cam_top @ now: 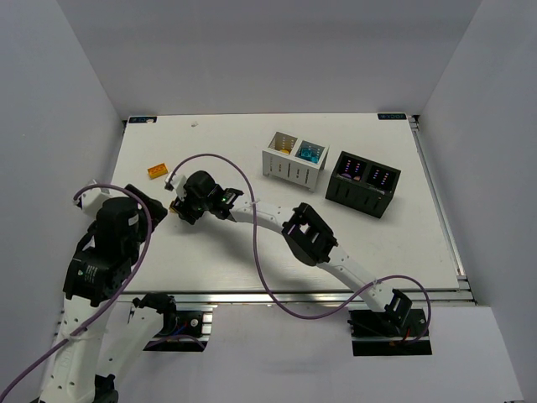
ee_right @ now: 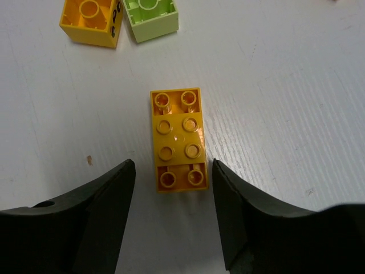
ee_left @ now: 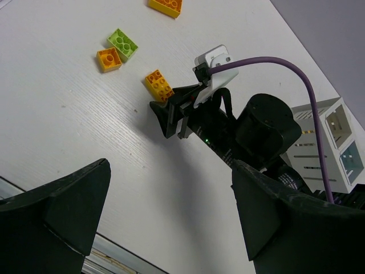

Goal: Sort the legos into containers by color

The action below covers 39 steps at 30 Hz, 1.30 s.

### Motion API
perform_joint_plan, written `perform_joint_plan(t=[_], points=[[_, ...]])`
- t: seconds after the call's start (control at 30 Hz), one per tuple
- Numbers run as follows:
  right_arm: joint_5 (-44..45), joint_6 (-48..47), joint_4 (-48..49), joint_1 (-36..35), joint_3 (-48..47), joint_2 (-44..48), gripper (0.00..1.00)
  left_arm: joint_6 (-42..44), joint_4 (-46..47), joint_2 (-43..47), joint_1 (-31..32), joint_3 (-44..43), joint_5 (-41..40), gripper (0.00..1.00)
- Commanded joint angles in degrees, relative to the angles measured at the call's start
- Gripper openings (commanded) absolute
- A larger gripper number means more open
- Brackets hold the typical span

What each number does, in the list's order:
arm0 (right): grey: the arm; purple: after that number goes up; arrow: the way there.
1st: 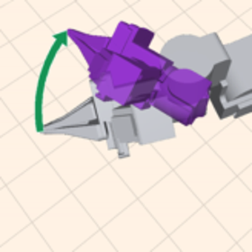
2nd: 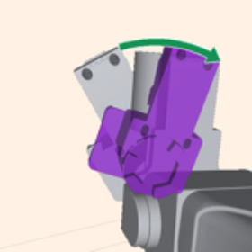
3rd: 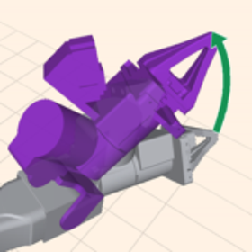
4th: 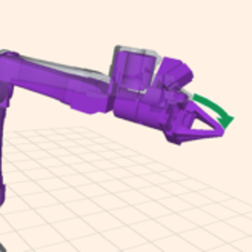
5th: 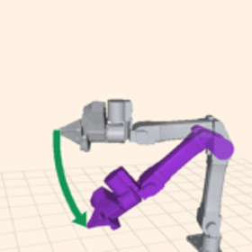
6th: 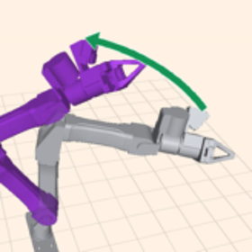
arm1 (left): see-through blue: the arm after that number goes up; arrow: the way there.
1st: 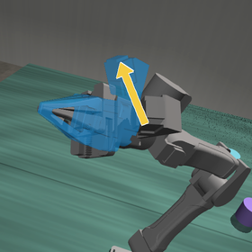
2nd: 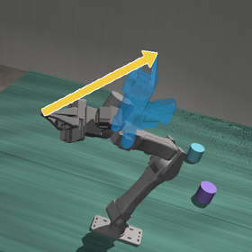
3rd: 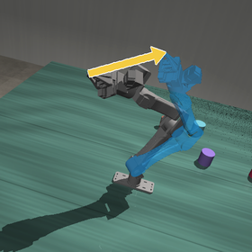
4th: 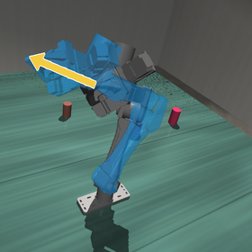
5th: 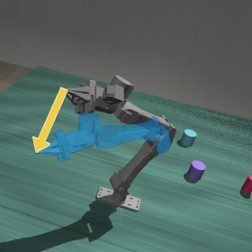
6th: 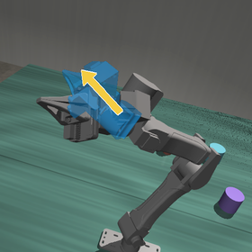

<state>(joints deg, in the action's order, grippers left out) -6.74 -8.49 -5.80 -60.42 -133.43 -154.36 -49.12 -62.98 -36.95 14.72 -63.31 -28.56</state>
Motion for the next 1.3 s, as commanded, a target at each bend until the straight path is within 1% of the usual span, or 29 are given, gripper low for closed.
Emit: perform_joint_plan(t=[0.0, 0.03, 0.07, 0.13, 0.17, 0.23, 0.27, 0.33, 0.37, 0.4, 0.43, 0.47, 0.53, 0.57, 0.63, 0.67, 0.7, 0.73, 0.77, 0.8, 0.9, 0.97, 1.0, 1.07, 1.13, 1.17, 1.2, 1.27], points=[[-1.3, 1.6, 1.2, 0.0, -2.1, -0.5, 0.61, -1.1, -0.7, 0.5, -0.3, -2.1, -1.4, 0.96], [-1.3, 1.8, 1.0, 0.0, -2.0, -0.6, 0.58, -1.1, -0.8, 0.6, -0.2, -2.2, -1.5, 0.96], [-1.2, 1.7, 0.4, 0.0, -1.9, -0.8, 0.54, -1.6, -0.8, 0.6, -0.3, -2.3, -1.6, 0.96], [-1.3, 1.8, 0.3, 0.0, -1.1, -0.7, 0.5, -1.8, -0.8, 0.7, -0.3, -2.3, -1.7, 0.96], [-1.5, 1.7, 0.3, 0.0, -0.8, -0.5, 0.45, -2.0, -0.9, 0.7, -0.3, -2.2, -1.7, 0.96], [-2.1, 1.5, 0.3, 0.0, -0.5, -0.5, 0.39, -2.4, -0.8, 0.9, -0.3, -1.8, -1.7, 0.96], [-2.7, 1.5, 0.4, 0.0, -0.4, -0.2, 0.32, -2.6, -0.7, 0.9, -0.3, -1.5, -1.6, 0.96], [-4.0, 0.5, 1.2, 0.0, 0.4, 0.6, 0.22, -3.3, -0.6, 1.3, -0.3, -0.9, -1.5, 0.96], [-4.4, 0.0, 2.0, 0.0, 1.4, 2.1, 0.14, -3.4, -0.2, 1.4, -0.3, -0.4, -1.2, 0.96], [-5.7, -0.5, 4.0, 0.1, 2.7, 3.3, 0.11, -3.7, 0.0, 2.1, -0.3, 0.7, -1.1, 0.95], [-6.4, -0.7, 5.1, 0.4, 4.4, 4.7, 0.09, -4.2, 0.4, 2.3, -0.3, 1.3, -0.9, 0.95], [-7.6, -1.1, 5.8, 0.7, 8.1, 7.6, 0.04, -4.5, 0.9, 2.6, -0.3, 2.0, -0.5, 0.95], [-10.6, -1.3, 8.8, 1.8, 11.7, 12.7, 0.0, -5.5, 1.5, 3.5, -0.3, 3.9, -0.3, 0.95], [-11.6, -0.7, 9.5, 2.3, 15.1, 14.4, 0.0, -5.7, 2.1, 3.7, -0.3, 4.4, -0.1, 0.95], [-14.3, 0.9, 9.8, 4.3, 17.9, 17.9, 0.0, -6.2, 2.8, 4.5, -0.3, 6.4, 0.0, 0.95], [-15.2, 1.5, 9.6, 5.1, 20.7, 21.4, 0.0, -6.3, 3.6, 4.8, -0.2, 7.3, -0.1, 0.95], [-18.5, 1.7, 9.2, 5.9, 22.3, 23.2, 0.0, -6.3, 4.0, 5.0, -0.3, 8.2, 0.0, 0.95], [-20.4, 2.1, 9.2, 7.8, 24.2, 27.3, 0.0, -6.3, 4.6, 5.3, -0.3, 9.9, 0.2, 0.95], [-22.1, 2.2, 9.6, 8.7, 26.1, 29.5, 0.0, -6.2, 6.1, 5.7, -0.2, 10.9, 0.3, 0.95], [-24.8, 2.0, 9.7, 9.5, 29.9, 31.6, 0.0, -6.1, 6.8, 5.9, -0.3, 11.9, 1.0, 0.95], [-29.3, 0.1, 8.8, 14.3, 35.8, 39.6, 0.0, -5.5, 10.4, 5.7, -0.2, 15.1, 2.3, 0.95], [-31.0, -1.3, 6.8, 16.6, 37.2, 44.4, 0.0, -5.2, 13.2, 5.0, -0.3, 16.9, 3.1, 0.95], [-31.8, -2.7, 3.6, 17.8, 37.6, 45.7, 0.0, -5.0, 14.1, 4.0, -0.3, 17.5, 3.4, 0.95], [-31.1, -5.2, 0.3, 21.8, 38.1, 48.6, 0.0, -4.8, 16.8, 3.0, -0.3, 18.8, 4.5, 0.95], [-29.4, -10.5, -4.5, 25.9, 37.6, 50.0, 0.0, -4.2, 19.5, 1.4, -0.2, 19.5, 5.5, 0.95], [-28.4, -12.5, -5.9, 27.3, 37.1, 50.0, 0.0, -4.1, 20.3, 0.8, -0.3, 20.0, 5.9, 0.95], [-25.7, -18.1, -9.3, 29.2, 36.3, 49.7, 0.0, -3.8, 21.0, -0.2, -0.3, 20.2, 6.3, 0.95], [-22.4, -22.9, -11.9, 30.9, 33.0, 47.8, 0.0, -3.0, 22.5, -1.4, -0.2, 20.3, 7.1, 0.95]])
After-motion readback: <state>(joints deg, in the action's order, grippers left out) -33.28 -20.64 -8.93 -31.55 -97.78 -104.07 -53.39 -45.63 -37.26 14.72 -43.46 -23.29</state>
